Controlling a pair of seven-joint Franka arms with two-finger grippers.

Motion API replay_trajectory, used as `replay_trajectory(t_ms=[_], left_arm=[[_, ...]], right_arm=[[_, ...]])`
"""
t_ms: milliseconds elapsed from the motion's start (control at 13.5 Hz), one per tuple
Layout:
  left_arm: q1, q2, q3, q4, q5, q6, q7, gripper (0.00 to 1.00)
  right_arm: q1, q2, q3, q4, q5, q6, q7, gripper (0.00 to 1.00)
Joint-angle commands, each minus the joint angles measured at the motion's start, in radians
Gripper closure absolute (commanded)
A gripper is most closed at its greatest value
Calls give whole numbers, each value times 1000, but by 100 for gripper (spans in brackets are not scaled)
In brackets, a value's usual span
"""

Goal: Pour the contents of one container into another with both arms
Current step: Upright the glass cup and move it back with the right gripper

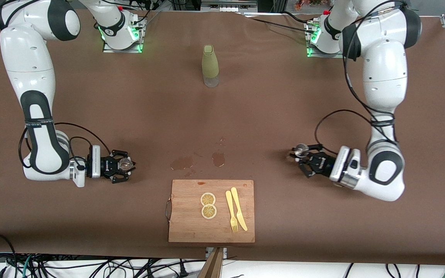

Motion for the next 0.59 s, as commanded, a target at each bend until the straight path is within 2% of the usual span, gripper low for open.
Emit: replay_trajectory(t_ms=[0, 296, 444, 519], left_arm=[[53, 19, 2, -17, 69, -60, 139, 100], [108, 60, 22, 12, 128, -65, 210, 100], [119, 82, 25, 14, 104, -42, 200, 100], [125, 83, 25, 14, 41, -1, 178, 100]], right_arm=[[-4, -19, -32, -60, 62, -15, -68, 78], [-17, -21, -41, -102, 64, -26, -114, 76], [-19, -19, -44, -114, 65, -26, -114, 72], [-19, -19, -46, -117, 78, -27, -114, 71]])
